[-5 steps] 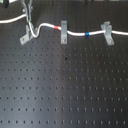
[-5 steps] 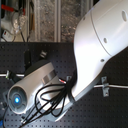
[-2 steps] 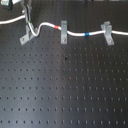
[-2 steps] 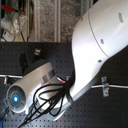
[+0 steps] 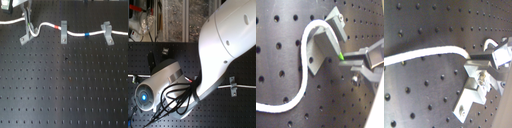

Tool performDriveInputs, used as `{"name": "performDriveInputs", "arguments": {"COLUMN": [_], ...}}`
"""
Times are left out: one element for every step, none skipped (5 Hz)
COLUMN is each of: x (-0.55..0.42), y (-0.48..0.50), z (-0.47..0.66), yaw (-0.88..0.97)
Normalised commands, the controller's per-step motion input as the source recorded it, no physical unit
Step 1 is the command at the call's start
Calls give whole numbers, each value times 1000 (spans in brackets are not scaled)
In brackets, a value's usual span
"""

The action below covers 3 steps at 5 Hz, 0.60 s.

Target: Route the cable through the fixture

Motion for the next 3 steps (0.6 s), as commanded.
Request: {"name": "performDriveInputs", "arguments": {"x": [-203, -212, -50], "y": [294, 307, -21], "z": [74, 0, 1], "yaw": [0, 0, 0]}}
